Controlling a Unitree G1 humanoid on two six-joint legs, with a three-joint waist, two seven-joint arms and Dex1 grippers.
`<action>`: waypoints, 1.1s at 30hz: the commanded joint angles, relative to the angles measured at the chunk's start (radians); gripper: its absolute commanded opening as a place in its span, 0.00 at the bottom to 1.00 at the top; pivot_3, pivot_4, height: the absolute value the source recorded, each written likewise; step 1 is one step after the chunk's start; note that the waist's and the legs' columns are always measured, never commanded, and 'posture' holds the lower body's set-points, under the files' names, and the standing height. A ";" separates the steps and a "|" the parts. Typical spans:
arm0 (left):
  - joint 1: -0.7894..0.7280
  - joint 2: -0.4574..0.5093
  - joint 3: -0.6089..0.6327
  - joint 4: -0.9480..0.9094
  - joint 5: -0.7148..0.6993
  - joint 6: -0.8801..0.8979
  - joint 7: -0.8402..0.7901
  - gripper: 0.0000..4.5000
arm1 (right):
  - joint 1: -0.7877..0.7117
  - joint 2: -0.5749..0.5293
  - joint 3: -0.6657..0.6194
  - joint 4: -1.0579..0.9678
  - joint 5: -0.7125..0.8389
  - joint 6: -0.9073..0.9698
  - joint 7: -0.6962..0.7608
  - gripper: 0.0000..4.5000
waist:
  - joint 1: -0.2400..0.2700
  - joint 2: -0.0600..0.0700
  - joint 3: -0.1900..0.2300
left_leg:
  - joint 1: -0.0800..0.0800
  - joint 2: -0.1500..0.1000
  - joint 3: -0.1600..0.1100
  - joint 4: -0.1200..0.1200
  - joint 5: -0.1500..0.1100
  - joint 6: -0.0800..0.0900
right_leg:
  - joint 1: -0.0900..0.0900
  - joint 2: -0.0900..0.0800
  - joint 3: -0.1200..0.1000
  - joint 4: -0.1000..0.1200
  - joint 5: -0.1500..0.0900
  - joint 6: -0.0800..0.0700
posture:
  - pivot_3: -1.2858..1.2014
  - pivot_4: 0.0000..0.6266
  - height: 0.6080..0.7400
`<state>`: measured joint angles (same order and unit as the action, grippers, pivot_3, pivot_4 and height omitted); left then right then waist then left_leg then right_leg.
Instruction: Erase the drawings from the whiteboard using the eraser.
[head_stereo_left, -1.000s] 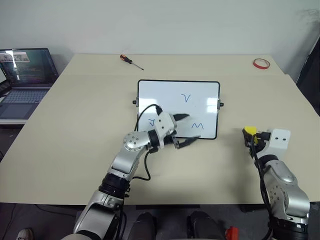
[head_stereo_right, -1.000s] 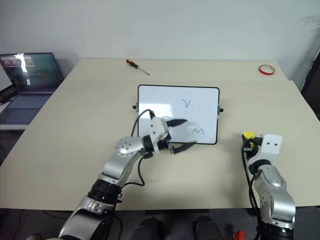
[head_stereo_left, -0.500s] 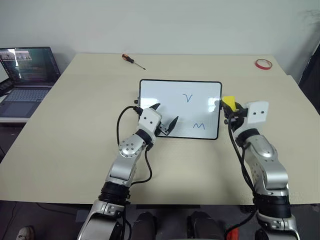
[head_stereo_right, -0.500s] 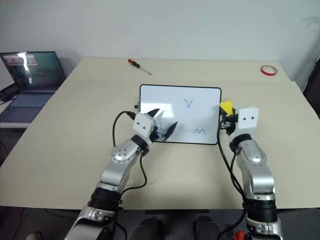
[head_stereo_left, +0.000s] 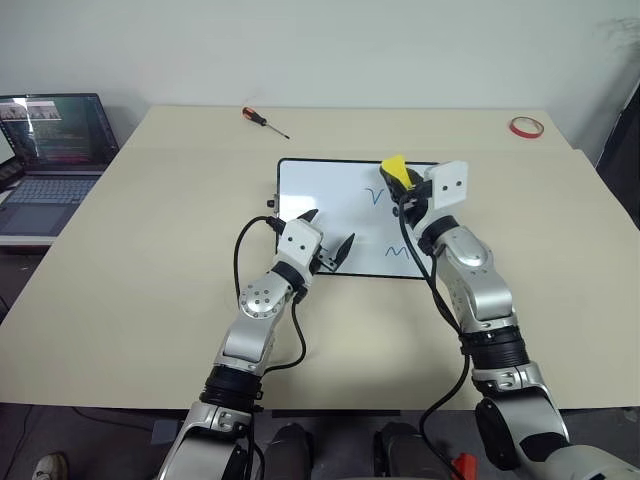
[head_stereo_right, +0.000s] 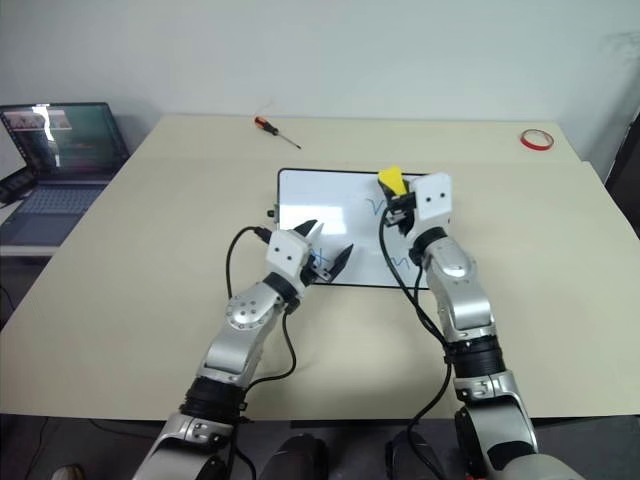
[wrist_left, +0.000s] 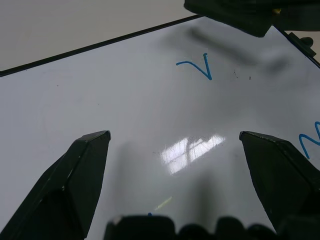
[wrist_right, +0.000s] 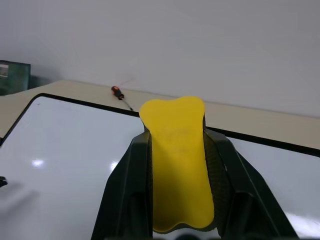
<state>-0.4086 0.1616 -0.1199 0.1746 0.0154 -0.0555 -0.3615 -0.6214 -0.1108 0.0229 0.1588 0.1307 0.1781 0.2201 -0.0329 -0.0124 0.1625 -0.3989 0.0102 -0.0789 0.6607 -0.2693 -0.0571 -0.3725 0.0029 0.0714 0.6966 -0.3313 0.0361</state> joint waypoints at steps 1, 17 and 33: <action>-0.012 -0.001 0.002 -0.039 0.002 -0.017 0.008 1.00 | -0.029 0.009 0.014 0.018 -0.016 -0.005 0.005 0.24 | 0.000 0.000 0.000 | 0.000 0.000 0.000 0.000 0.000 0.000 | 0.000 0.000 0.000 0.000 0.000 0.000 | 0.52 0.24 1.00; -0.014 -0.017 -0.016 -0.074 -0.006 0.001 0.002 1.00 | 0.101 0.031 0.125 -0.120 -0.076 0.165 0.028 0.24 | -0.001 0.000 0.000 | 0.001 0.000 0.000 0.000 0.000 0.000 | 0.000 0.000 0.000 0.001 0.000 0.000 | 0.52 0.24 1.00; -0.020 -0.029 -0.030 -0.063 -0.009 -0.002 -0.009 1.00 | 0.033 -0.025 0.035 -0.053 -0.190 0.142 -0.155 0.24 | 0.001 0.000 0.000 | 0.000 0.000 0.000 0.000 0.000 0.000 | 0.000 0.000 0.000 0.000 0.000 0.000 | 0.52 0.24 1.00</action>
<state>-0.4100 0.1366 -0.1446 0.1379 0.0126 -0.0478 -0.3650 -0.5891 -0.1254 0.0742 0.0943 -0.0400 0.3119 0.0903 -0.0316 -0.0122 0.1623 -0.3986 0.0097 -0.0792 0.6610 -0.2692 -0.0572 -0.3720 0.0024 0.0712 0.6969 -0.3313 0.0361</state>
